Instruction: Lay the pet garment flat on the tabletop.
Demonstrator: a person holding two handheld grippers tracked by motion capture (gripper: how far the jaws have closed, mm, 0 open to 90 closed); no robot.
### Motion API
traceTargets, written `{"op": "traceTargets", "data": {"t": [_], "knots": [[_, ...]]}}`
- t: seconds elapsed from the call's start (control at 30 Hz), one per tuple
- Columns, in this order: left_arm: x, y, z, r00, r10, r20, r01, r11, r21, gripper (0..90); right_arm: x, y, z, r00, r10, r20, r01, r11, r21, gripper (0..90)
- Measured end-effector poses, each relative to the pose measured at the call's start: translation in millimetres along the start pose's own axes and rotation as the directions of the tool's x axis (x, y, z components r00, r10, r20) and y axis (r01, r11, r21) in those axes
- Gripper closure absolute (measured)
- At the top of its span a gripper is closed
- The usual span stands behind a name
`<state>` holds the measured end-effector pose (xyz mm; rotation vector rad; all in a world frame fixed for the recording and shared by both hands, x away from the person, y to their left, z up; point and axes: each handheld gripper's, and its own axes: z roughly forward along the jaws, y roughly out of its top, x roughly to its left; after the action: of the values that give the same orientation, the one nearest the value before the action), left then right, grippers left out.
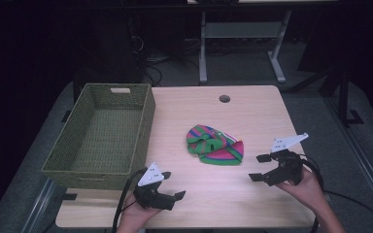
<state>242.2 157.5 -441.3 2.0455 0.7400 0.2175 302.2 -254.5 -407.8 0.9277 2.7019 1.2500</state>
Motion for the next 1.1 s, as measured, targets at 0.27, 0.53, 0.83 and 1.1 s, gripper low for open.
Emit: {"op": "traceTargets", "data": {"t": [0.27, 0.53, 0.83, 1.1], "knots": [[0.4, 0.5, -1.2, 1.0, 0.001, -0.001, -0.001, 1.0, -0.004, 16.6, -5.2, 18.6, 7.4, 0.9999, -0.014, -0.009, 0.014, 1.0, 0.026, 17.6], [1.9, 0.5, -1.5, 1.0, -0.008, 0.001, 0.008, 0.9999, -0.009, 16.6, -10.4, 36.1, 14.3, 0.9994, -0.027, -0.02, 0.028, 0.998, 0.05, 17.6], [3.9, 1.1, -2.5, 1.0, -0.008, -0.001, 0.008, 0.9998, -0.016, 16.7, -15.7, 64.4, 27.4, 0.9981, -0.052, -0.034, 0.055, 0.996, 0.075, 17.9], [4.0, 1.0, -2.4, 1.0, -0.007, 0.005, 0.007, 0.9998, -0.016, 16.7, -24.1, 85.5, 40.0, 0.9975, -0.053, -0.047, 0.057, 0.994, 0.095, 19.1]]}}
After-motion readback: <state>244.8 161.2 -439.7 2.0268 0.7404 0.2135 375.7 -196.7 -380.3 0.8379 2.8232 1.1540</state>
